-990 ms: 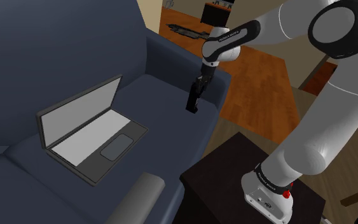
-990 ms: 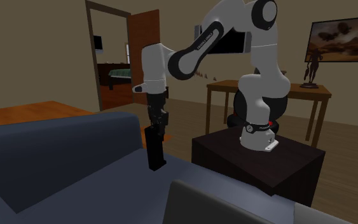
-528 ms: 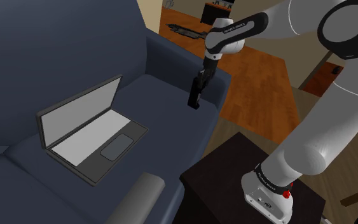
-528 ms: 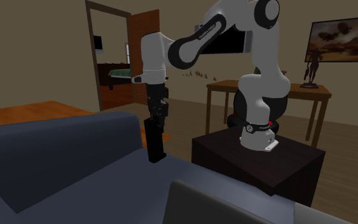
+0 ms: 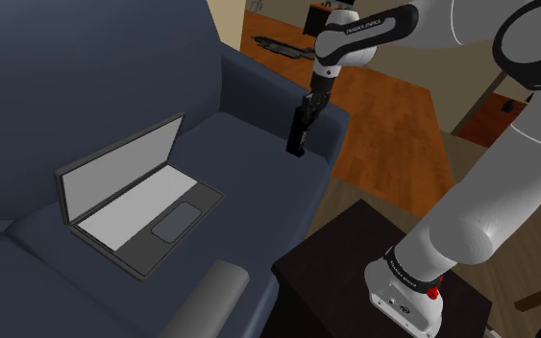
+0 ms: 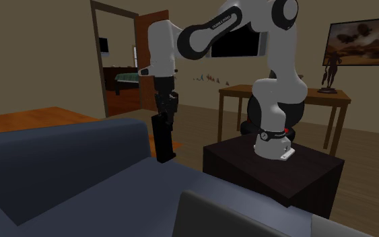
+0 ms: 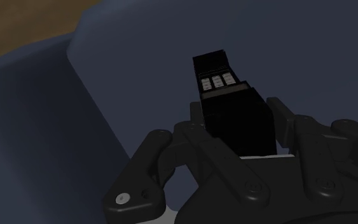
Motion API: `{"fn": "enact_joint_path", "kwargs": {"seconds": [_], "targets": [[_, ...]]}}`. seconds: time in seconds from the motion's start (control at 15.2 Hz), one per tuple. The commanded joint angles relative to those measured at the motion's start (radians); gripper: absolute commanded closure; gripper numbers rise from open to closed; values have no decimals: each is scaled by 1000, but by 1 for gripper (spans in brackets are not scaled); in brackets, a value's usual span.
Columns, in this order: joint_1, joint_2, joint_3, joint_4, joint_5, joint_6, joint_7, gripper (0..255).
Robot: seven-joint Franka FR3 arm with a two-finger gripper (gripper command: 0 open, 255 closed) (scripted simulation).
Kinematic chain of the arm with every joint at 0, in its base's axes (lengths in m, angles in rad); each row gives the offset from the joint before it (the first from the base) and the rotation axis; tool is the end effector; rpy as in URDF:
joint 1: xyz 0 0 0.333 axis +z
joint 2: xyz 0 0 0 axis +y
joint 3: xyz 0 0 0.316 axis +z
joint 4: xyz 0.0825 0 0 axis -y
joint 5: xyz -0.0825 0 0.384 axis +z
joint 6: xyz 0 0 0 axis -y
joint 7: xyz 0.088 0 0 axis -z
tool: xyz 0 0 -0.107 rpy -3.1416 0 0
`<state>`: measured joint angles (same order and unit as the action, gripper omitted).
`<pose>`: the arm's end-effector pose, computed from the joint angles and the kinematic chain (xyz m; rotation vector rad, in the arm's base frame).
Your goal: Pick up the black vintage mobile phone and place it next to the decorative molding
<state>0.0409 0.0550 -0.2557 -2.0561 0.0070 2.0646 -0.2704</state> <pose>0.5419 -0.1166 0.4072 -3.1366 -0.0819 0.0710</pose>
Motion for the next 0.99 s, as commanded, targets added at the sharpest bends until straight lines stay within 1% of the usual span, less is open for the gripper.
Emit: {"fn": "enact_joint_path", "kwargs": {"seconds": [0.0, 0.92], "targets": [[1, -13, 0, 14, -4, -26, 3, 255], [3, -62, 2, 149, -17, -208, 11, 255]]}}
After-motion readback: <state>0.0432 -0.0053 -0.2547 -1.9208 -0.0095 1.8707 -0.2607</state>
